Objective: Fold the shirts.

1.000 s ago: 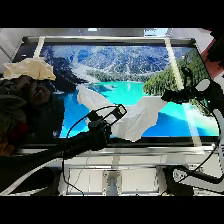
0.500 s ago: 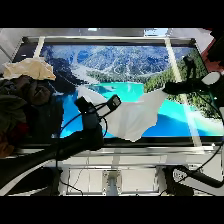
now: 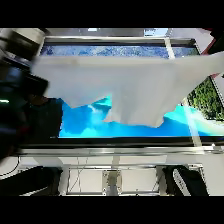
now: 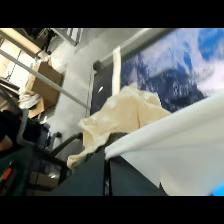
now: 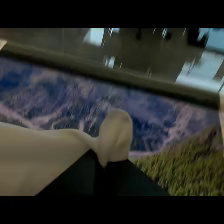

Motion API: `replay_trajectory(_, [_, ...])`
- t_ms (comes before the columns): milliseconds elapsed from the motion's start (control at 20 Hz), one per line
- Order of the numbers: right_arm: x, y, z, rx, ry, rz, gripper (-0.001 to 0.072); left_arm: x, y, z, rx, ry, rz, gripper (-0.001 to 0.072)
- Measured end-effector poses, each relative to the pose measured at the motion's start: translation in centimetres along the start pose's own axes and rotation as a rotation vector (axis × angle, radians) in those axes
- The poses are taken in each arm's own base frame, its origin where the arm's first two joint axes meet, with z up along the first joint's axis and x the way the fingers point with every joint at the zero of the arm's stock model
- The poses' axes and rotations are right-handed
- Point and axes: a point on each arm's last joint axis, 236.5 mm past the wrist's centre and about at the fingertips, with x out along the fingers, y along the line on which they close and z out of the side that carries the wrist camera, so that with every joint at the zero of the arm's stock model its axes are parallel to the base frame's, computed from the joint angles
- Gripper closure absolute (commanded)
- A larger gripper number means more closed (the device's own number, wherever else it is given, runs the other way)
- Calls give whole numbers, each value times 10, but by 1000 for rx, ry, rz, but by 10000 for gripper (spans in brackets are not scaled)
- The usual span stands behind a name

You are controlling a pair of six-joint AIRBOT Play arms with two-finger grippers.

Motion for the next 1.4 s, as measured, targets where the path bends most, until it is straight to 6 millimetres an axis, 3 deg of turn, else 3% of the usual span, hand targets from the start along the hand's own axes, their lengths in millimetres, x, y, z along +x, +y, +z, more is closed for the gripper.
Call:
replay_trajectory(100, [-49, 3, 47, -30, -171, -43, 689, -10, 34, 12, -51, -50, -10, 698])
replay_trajectory(150, [-63, 4, 62, -37, -224, -52, 688, -13, 43, 16, -57, -73, -17, 698])
replay_trajectory(250, [-71, 7, 80, -32, -285, -40, 687, -16, 47, 26, -42, -107, -45, 698])
replay_trajectory(300, [-60, 7, 82, -20, -275, -22, 687, -17, 43, 31, -19, -118, -54, 698])
replay_trajectory(450, [9, 5, 58, 45, -138, 61, 687, -8, 16, 54, 81, -149, -68, 698])
replay_trajectory(600, [111, 1, -8, 148, 104, 154, 687, 35, -23, 52, 155, -64, -99, 697])
replay_trajectory(750, [204, 6, -101, 259, 349, 245, 687, 114, -72, 17, 168, 101, -187, 697])
replay_trajectory(950, [302, 21, -214, 372, 543, 292, 687, 217, -124, -37, 138, 256, -267, 697])
replay_trajectory(1150, [385, 43, -279, 469, 517, 261, 672, 291, -179, -80, 169, 319, -310, 695])
replay_trajectory(1200, [400, 47, -285, 486, 489, 246, 578, 304, -193, -89, 168, 330, -319, 637])
replay_trajectory(1250, [414, 51, -290, 500, 457, 227, 372, 314, -202, -96, 161, 337, -320, 342])
replay_trajectory(1300, [424, 54, -292, 509, 428, 211, 283, 323, -208, -99, 142, 334, -311, 82])
replay_trajectory(1400, [437, 52, -288, 520, 368, 176, 285, 334, -203, -95, 95, 317, -263, 64])
